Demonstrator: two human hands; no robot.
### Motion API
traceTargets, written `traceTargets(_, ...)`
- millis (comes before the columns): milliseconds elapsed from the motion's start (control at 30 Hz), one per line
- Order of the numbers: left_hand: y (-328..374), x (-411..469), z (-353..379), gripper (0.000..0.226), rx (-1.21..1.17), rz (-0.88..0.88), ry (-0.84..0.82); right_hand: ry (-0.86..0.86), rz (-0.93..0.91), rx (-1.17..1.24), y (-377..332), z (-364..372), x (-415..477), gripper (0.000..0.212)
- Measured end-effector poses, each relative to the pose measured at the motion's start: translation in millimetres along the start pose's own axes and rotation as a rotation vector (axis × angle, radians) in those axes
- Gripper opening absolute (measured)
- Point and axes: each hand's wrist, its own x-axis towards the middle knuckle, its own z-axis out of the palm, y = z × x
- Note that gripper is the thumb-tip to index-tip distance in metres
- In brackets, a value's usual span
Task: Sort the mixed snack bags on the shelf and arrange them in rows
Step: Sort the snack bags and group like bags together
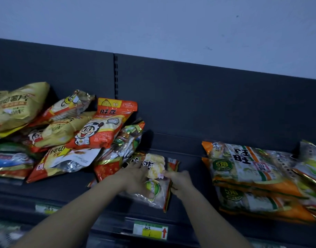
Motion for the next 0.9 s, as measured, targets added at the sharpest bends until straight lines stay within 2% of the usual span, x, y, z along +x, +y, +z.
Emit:
traceTargets(67,-7.4,-1.7,-1.9,0.103,-0.063,0.053,0.028,-0.056,0.114,0.068,-0.9,-0.2,-7.1,0.027)
traceTargets(167,-21.4,0.1,-2.6,0.107,-0.18,0.108,0.047,-0.088,0.136,0.017,0.5,5.3,-18.5,0.029)
traceTargets(267,-29.5,-2.3,-8.4,0.103,-0.208,0.139,0.121,0.02,0.004,-0.005,-8.0,9.2,-27.6,0.027)
traceTargets(400,-31.6,-6.1,-15.1,0.061,-0.003,0.11,0.442,0.212,-0.203,-0.053,-30.8,0.0,-37.7,0.013)
traceTargets(500,-28.7,-2.4,-11.6,0.045,0.061,0.084,0.478,0.353,-0.37,-0.129,-50.4,-13.6,-53.0,0.013)
traceTargets(600,-20.0,3.0,-7.5,0.05,0.071,0.059,0.447,0.463,-0.502,-0.165,-68.5,-29.2,-73.2,0.015)
traceTargets(700,1.7,11.3,-13.1,0.045,0.037,0.113,0.496,0.549,-0.585,-0.134,-82.3,-48.8,-88.3,0.018)
traceTargets(800,33.9,18.2,-30.5,0.047,-0.149,0.178,0.536,0.591,-0.611,-0.033,-89.6,-73.3,-100.2,0.019)
traceTargets(900,72.0,19.6,-51.0,0.058,-0.384,0.189,0.519,0.621,-0.615,0.08,-91.5,-101.4,-109.7,0.015)
